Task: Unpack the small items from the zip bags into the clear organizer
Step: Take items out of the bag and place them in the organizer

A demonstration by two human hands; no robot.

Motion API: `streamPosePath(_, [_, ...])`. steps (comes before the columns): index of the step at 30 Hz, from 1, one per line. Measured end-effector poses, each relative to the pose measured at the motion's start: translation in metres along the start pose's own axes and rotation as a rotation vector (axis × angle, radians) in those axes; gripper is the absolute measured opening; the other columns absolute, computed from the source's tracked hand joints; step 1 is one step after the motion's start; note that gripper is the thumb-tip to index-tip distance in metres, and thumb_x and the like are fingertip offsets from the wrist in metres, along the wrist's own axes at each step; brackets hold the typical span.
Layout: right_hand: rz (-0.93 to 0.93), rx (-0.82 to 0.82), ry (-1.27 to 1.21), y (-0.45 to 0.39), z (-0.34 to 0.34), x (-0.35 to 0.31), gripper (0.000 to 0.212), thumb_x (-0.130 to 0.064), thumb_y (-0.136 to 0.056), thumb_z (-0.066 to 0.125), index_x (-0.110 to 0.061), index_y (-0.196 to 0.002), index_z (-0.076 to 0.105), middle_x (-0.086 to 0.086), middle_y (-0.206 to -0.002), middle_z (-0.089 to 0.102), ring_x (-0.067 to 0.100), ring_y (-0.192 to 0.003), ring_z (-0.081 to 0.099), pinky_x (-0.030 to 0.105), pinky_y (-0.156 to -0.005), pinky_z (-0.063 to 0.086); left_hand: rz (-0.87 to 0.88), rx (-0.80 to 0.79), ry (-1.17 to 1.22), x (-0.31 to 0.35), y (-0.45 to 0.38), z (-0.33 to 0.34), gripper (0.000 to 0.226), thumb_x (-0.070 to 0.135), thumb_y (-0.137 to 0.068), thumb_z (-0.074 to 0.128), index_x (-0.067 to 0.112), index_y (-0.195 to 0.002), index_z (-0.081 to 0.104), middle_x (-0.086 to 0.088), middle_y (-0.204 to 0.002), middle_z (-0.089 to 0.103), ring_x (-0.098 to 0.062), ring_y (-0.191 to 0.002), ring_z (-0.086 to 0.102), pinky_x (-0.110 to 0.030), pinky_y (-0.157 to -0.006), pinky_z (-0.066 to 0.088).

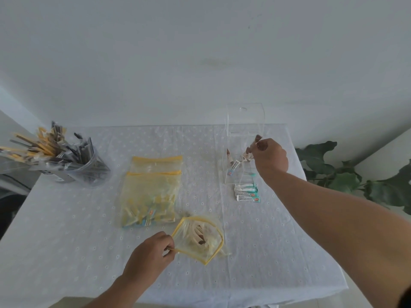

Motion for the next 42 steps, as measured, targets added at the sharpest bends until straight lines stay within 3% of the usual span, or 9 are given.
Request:
streamPosePath(6, [-0.076,-0.039,0.05,0.006,0.002,-0.003,0.036,-0.047,-0.092,0.068,-0.026,-0.121,0.068,-0.011,-0.107,0.073,0.014,-0.097,0.066,0.03,-0.076,0.048,0.025,0.022,0.01,0.011,-0.005,-0.005,0.03,0.022,-0.075,0.082,0.031,-0.069,0.054,0.017,-0.068,0.047,-0.004,-0.055,0.049,-0.013,-0.049,0.034])
streamPosePath(11, [-0.17,0.022,-0.085,0.036,-0.012,-0.003,0.019,-0.043,-0.097,0.061,-0.027,-0.101,0.07,-0.017,-0.092,0.07,0.007,-0.084,0.066,0.03,-0.07,0.053,0.031,0.036,0.022,0.014,-0.001,-0.008,0.027,0.022,-0.077,0.079,0.03,-0.071,0.055,0.017,-0.07,0.047,-0.005,-0.056,0.049,-0.015,-0.049,0.037])
streamPosePath(16, [-0.624,-0.151,-0.266,0.121,-0.002,-0.049,0.01,-0.024,-0.094,0.071,-0.021,-0.084,0.072,-0.029,-0.07,0.062,-0.002,-0.048,0.052,0.016,-0.053,0.04,0.026,0.036,0.027,0.014,0.002,-0.01,0.023,0.022,-0.078,0.078,0.029,-0.072,0.057,0.017,-0.071,0.047,-0.003,-0.057,0.048,-0.013,-0.05,0.035])
streamPosePath(19, [-0.962,-0.363,-0.231,0.202,0.02,-0.079,0.008,-0.019,-0.091,0.073,-0.019,-0.083,0.076,-0.026,-0.075,0.067,-0.015,-0.055,0.053,0.004,-0.058,0.037,0.012,0.054,0.041,0.016,0.004,-0.011,0.021,0.022,-0.078,0.077,0.027,-0.072,0.058,0.015,-0.071,0.049,-0.004,-0.059,0.05,-0.021,-0.051,0.043])
streamPosePath(21, [-1.063,-0.568,-0.041,0.243,0.055,-0.077,0.015,-0.031,-0.093,0.064,-0.025,-0.089,0.077,-0.015,-0.084,0.075,-0.006,-0.066,0.064,0.017,-0.063,0.05,0.011,0.07,0.046,0.018,0.005,-0.012,0.021,0.022,-0.078,0.077,0.026,-0.072,0.058,0.014,-0.071,0.05,-0.006,-0.06,0.051,-0.025,-0.052,0.046])
streamPosePath(24, [-0.934,-0.761,0.396,0.263,0.105,-0.05,0.03,-0.041,-0.095,0.047,-0.03,-0.105,0.073,-0.005,-0.095,0.075,0.024,-0.088,0.069,0.034,-0.075,0.054,0.014,0.087,0.045,0.022,0.006,-0.013,0.021,0.023,-0.078,0.078,0.026,-0.072,0.058,0.014,-0.071,0.05,-0.007,-0.06,0.051,-0.024,-0.051,0.044])
streamPosePath(27, [-0.702,-0.779,0.6,0.25,0.126,-0.026,0.032,-0.037,-0.097,0.045,-0.03,-0.116,0.069,0.005,-0.111,0.069,0.031,-0.101,0.065,0.037,-0.083,0.05,0.029,0.097,0.042,0.028,0.009,-0.014,0.022,0.024,-0.08,0.077,0.027,-0.073,0.057,0.014,-0.071,0.049,-0.007,-0.06,0.05,-0.024,-0.051,0.044])
streamPosePath(34, [-0.453,-0.672,0.73,0.239,0.142,-0.005,0.027,-0.021,-0.093,0.061,-0.025,-0.119,0.067,-0.001,-0.118,0.066,0.025,-0.111,0.065,0.033,-0.076,0.042,0.063,0.106,0.045,0.038,0.018,-0.012,0.023,0.027,-0.08,0.076,0.028,-0.072,0.055,0.015,-0.07,0.047,-0.007,-0.057,0.049,-0.021,-0.048,0.043])
streamPosePath(42, [-0.467,-0.655,0.704,0.253,0.146,-0.003,0.032,-0.016,-0.095,0.056,-0.027,-0.125,0.06,0.0,-0.123,0.064,0.026,-0.115,0.063,0.037,-0.086,0.049,0.046,0.077,0.019,0.03,0.025,-0.008,0.022,0.029,-0.081,0.076,0.029,-0.073,0.055,0.013,-0.072,0.049,-0.01,-0.057,0.051,-0.022,-0.049,0.044])
Point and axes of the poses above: each hand's wrist, its own y-axis away from the middle knuckle, its own z-axis out of the palm, x = y × z, the point moved 10 cm from there along -y, towards the middle knuckle
